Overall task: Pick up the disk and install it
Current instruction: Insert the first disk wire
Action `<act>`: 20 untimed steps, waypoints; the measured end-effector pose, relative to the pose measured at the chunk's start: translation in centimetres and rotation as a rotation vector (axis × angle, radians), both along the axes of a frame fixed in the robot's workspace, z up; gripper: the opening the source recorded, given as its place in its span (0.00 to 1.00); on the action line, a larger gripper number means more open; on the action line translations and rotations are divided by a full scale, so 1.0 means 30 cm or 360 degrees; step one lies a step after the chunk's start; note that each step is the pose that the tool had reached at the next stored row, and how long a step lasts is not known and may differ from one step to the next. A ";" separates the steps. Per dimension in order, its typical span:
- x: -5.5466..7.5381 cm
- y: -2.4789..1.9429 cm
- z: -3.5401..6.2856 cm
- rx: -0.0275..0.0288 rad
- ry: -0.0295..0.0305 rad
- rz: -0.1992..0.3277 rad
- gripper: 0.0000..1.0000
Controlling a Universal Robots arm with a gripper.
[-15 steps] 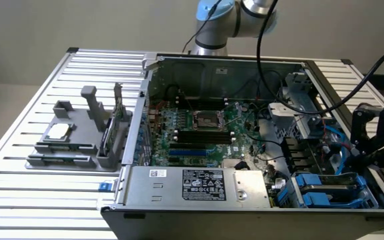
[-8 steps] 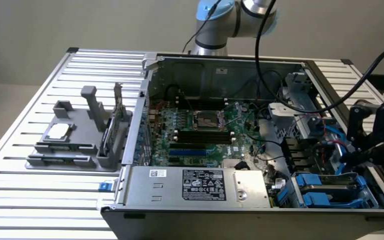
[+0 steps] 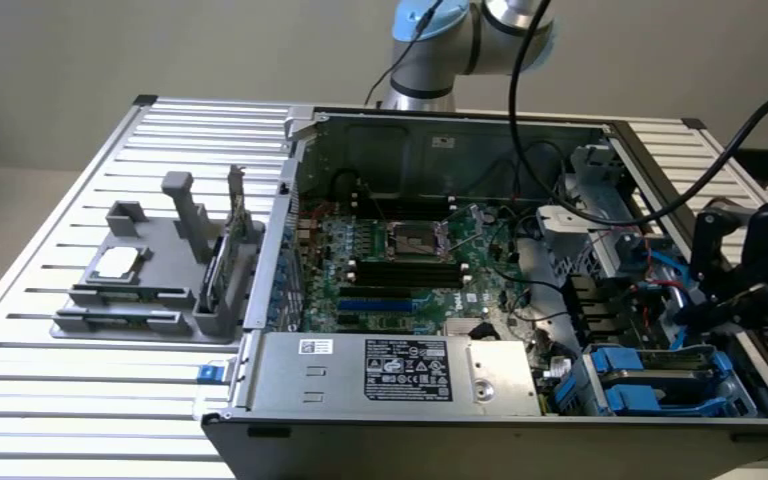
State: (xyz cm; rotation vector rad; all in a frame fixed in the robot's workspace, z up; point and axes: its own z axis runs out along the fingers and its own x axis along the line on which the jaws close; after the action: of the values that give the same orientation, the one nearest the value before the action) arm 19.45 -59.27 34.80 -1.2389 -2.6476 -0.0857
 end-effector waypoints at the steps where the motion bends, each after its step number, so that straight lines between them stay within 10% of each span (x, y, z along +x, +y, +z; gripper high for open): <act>1: -0.001 0.000 0.000 0.00004 0.00009 -0.0010 0.16; 6: -0.004 0.000 0.001 -0.00005 0.00084 -0.0062 0.16; 16: -0.006 0.000 0.000 -0.00014 0.00858 -0.0095 0.16; 20: -0.006 0.000 0.000 -0.00033 0.01006 -0.0143 0.16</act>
State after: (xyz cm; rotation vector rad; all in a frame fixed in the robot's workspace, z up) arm 19.28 -59.26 34.81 -1.3384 -2.5392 -0.0572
